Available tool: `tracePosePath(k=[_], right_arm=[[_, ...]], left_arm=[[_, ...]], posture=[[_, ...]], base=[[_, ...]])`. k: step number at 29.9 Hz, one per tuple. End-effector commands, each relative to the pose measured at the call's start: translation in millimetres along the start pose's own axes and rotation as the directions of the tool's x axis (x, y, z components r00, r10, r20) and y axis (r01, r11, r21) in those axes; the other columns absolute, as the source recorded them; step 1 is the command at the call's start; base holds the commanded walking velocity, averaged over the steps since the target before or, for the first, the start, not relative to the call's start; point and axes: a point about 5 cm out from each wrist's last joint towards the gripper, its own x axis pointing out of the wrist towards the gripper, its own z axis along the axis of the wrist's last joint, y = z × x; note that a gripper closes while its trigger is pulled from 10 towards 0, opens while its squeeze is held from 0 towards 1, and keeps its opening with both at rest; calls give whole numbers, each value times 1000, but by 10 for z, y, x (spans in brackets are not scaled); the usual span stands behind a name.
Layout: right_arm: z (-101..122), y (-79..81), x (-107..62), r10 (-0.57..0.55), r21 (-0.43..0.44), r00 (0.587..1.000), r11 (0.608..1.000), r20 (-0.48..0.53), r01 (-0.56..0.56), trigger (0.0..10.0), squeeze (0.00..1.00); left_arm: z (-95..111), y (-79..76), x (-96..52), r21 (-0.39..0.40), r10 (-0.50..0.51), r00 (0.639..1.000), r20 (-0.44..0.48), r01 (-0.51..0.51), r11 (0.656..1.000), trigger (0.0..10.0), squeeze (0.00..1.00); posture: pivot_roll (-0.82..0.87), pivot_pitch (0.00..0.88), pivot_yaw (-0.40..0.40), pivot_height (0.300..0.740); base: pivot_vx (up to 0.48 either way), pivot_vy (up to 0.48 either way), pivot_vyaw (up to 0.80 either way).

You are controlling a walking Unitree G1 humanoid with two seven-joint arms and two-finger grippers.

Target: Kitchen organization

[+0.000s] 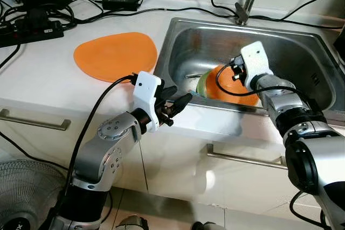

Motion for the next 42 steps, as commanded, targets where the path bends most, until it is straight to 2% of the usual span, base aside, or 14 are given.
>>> tracePosePath(k=[1, 3, 6, 10, 12, 14, 21, 25, 28, 35, 37, 39, 41, 42], right_arm=[[245, -42, 12, -33, 54, 990, 998, 135, 26, 10000, 0], [315, -47, 9, -38, 79, 982, 997, 185, 24, 10000, 0], [470, -27, -11, -45, 167, 949, 986, 311, -8, 10000, 0], [503, 90, -56, -26, 239, 907, 967, 420, -83, 10000, 0], [503, 90, -56, -26, 239, 907, 967, 420, -83, 10000, 0], [420, 206, -98, -38, 288, 891, 952, 453, -106, 10000, 0], [269, 328, -196, -61, 351, 869, 927, 491, -133, 10000, 0], [99, 290, -320, -117, 402, 859, 909, 498, -109, 10000, 0], [61, 300, -359, -124, 401, 858, 911, 499, -101, 10000, 0], [-23, 450, -463, -112, 406, 859, 907, 499, -117, 10000, 0], [-54, 512, -472, -104, 417, 867, 900, 487, -127, 10000, 0], [-76, 584, -483, -94, 435, 873, 889, 478, -142, 10000, 0], [-76, 584, -483, -94, 435, 873, 889, 478, -142, 10000, 0], [-82, 681, -490, -68, 433, 877, 886, 475, -166, 10000, 0]], left_arm=[[30, 16, -10, 15, 25, 999, 21, -25, 1000, 10000, 0], [39, 30, -5, 16, 35, 999, 28, -36, 999, 10000, 0], [52, 47, 6, 14, 43, 998, 34, -43, 999, 10000, 0], [64, 60, 14, 11, 61, 997, 48, -62, 998, 10000, 0], [64, 60, 14, 11, 61, 997, 48, -62, 998, 10000, 0], [88, 117, 8, 21, 109, 991, 72, -111, 994, 10000, 0], [149, 232, -7, 39, 202, 972, 120, -208, 977, 10000, 0], [202, 322, -47, 76, 316, 928, 196, -336, 939, 10000, 0], [225, 365, -62, 77, 348, 911, 223, -372, 925, 10000, 0], [322, 485, -164, 53, 445, 846, 292, -479, 876, 10000, 0], [339, 557, -238, 34, 492, 816, 304, -525, 851, 10000, 0], [330, 677, -347, 0, 569, 765, 302, -597, 802, 10000, 0], [330, 677, -347, 0, 569, 765, 302, -597, 802, 10000, 0], [313, 788, -470, -14, 636, 712, 298, -663, 748, 10000, 0]], posture=[[39, 72, -19, 740], [30, 74, -14, 740], [22, 75, -12, 740], [14, 83, -12, 740], [14, 83, -12, 740], [6, 90, -11, 740], [1, 94, -12, 740], [-8, 106, -9, 740], [-11, 108, -10, 740], [-8, 111, -8, 740], [-2, 112, -7, 740], [4, 112, -3, 740], [4, 112, -3, 740], [9, 109, -1, 740]], base=[[0, 0, 0], [0, 0, 0], [0, 0, 0], [0, 0, 0], [0, 0, 0], [0, 0, 0], [0, 0, 0], [0, 0, 0], [0, 0, 0], [0, 0, 0], [0, 0, 0], [0, 0, 0], [0, 0, 0], [0, 0, 0]])
